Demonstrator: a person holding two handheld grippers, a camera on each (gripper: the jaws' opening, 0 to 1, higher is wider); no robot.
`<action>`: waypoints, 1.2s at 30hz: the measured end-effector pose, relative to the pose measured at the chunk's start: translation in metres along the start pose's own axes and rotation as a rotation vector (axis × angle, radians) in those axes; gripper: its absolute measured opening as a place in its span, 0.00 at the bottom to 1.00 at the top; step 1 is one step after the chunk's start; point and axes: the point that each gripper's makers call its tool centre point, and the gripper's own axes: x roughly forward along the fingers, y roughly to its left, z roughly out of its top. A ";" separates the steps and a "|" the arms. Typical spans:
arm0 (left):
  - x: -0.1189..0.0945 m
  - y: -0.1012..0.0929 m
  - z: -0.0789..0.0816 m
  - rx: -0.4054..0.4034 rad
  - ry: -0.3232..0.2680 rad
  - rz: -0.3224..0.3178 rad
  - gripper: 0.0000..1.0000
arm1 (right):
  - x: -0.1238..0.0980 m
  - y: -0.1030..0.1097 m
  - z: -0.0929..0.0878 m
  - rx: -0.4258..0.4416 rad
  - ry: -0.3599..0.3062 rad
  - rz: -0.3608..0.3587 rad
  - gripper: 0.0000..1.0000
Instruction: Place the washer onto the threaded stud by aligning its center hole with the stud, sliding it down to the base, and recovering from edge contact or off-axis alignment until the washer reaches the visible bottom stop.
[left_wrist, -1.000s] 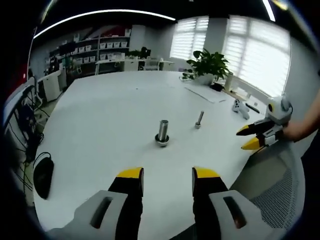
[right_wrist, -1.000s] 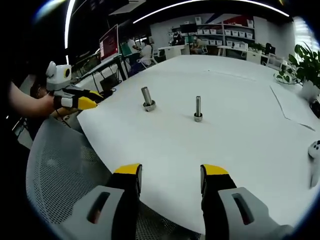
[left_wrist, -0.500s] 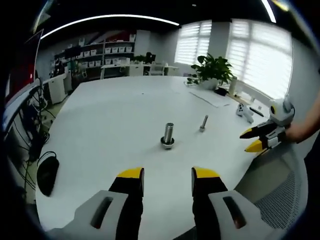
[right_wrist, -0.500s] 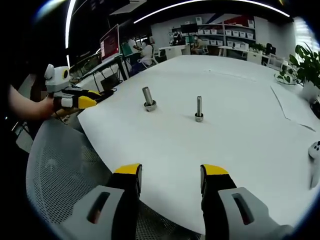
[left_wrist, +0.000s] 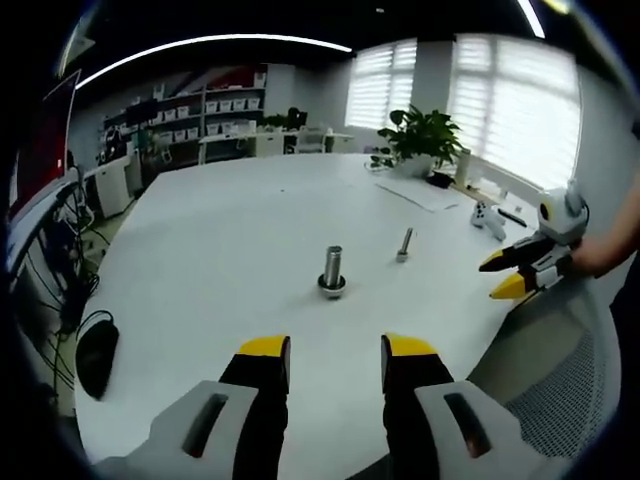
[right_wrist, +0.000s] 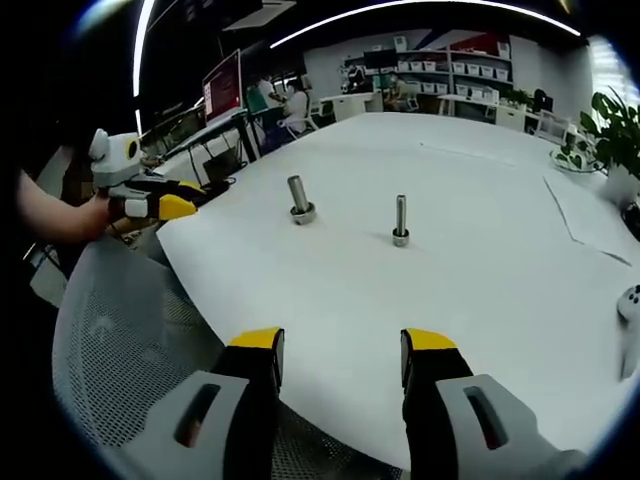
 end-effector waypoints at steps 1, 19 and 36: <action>0.000 0.000 0.000 -0.001 0.000 0.000 0.35 | 0.000 0.000 0.000 0.000 0.000 -0.001 0.50; 0.000 0.003 0.001 -0.038 -0.006 -0.006 0.34 | 0.001 -0.002 -0.001 0.004 0.007 -0.009 0.49; 0.000 0.002 -0.001 -0.038 -0.002 -0.015 0.34 | 0.001 -0.001 -0.004 0.001 0.022 -0.008 0.49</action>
